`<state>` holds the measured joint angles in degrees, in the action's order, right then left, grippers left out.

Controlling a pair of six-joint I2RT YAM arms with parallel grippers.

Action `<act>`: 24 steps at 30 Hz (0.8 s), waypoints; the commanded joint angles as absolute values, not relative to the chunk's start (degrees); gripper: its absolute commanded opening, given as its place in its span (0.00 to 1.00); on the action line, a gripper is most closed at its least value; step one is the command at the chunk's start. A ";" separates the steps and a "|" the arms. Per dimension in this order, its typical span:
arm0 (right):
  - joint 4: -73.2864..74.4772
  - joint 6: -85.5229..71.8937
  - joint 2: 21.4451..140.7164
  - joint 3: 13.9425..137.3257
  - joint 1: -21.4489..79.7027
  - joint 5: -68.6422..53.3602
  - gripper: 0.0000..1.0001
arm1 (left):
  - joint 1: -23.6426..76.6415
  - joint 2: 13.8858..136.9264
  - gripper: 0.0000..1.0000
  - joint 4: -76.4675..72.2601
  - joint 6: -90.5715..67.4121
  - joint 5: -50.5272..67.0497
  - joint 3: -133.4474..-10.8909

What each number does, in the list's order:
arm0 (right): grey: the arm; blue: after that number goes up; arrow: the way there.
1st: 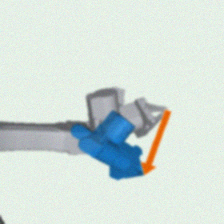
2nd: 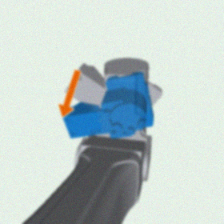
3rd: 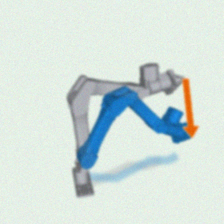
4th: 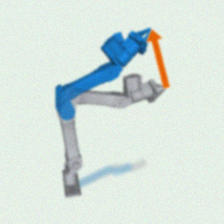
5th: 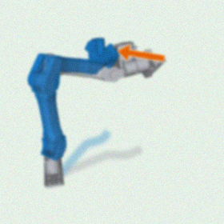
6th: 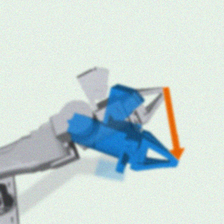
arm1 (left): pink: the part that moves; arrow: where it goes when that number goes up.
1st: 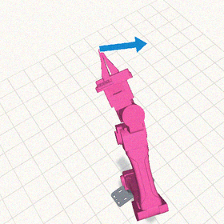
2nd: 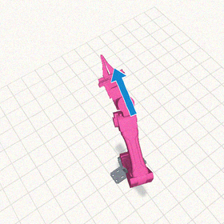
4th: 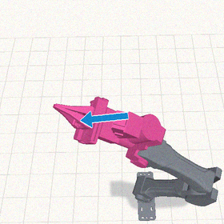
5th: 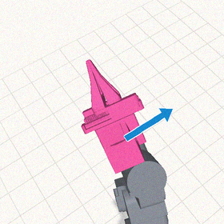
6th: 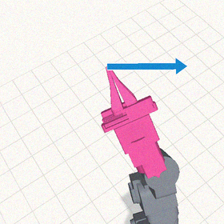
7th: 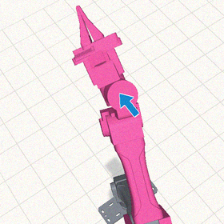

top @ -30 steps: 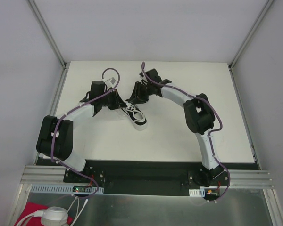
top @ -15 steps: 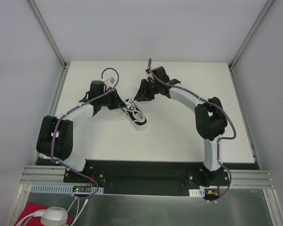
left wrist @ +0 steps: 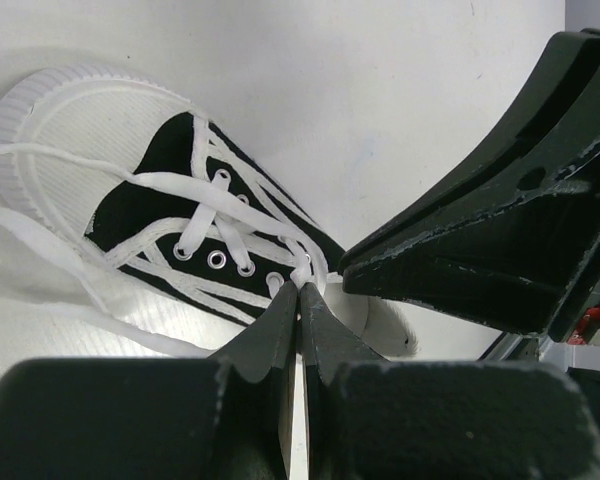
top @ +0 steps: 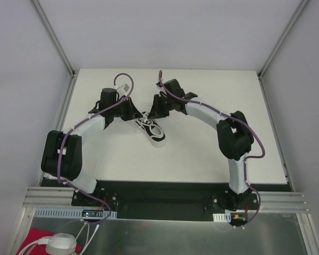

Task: Tie the shoes
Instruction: Cross the shoelace with the shoelace.

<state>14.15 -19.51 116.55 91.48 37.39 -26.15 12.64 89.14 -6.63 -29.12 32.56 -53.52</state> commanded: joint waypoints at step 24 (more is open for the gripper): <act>13.01 -18.81 116.72 90.09 38.32 -23.20 0.06 | 12.04 90.18 0.00 -5.01 -26.90 33.49 -55.55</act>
